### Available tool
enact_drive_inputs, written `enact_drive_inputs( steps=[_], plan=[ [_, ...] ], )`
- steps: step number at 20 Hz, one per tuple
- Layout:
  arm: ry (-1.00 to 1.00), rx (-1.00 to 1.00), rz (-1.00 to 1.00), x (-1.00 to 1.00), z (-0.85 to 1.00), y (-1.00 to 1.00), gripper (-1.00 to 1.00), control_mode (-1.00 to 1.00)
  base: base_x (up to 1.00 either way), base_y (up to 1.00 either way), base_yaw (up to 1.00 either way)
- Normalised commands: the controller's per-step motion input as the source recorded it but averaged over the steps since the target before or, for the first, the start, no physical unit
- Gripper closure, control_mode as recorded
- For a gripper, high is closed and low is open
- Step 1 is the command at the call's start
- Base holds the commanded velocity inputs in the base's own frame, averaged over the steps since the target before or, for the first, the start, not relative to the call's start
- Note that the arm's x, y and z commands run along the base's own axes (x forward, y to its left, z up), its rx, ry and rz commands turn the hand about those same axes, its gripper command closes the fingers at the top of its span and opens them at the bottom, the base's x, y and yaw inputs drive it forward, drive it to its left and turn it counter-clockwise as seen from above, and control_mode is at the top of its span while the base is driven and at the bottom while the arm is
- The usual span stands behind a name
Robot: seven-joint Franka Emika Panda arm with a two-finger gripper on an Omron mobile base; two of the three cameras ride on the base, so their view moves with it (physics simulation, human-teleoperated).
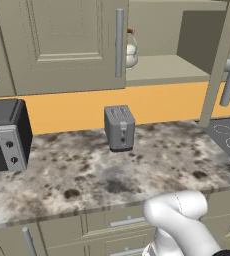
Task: Open the cabinet, pick the kettle from the cabinet, and place it in the sink.
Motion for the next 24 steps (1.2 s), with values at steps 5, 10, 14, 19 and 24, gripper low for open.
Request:
enact_drive_inputs(
  steps=[5,10,14,19,24],
  plan=[
    [0.17,0.00,-0.29,-0.38,-0.16,0.29,-1.00,-1.00,0.00,0.00,0.00],
    [0.07,-0.05,-0.17,-0.32,-0.05,0.35,-1.00,-1.00,0.00,0.00,0.00],
    [0.09,-0.14,-0.01,-0.20,0.00,0.40,-1.00,-1.00,0.00,0.00,0.00],
    [0.08,-0.07,-0.08,-0.16,0.00,0.50,-1.00,-1.00,0.00,0.00,0.00],
    [0.05,0.00,-0.15,-0.02,0.00,0.54,-1.00,-1.00,0.00,0.00,0.00]
  ],
)
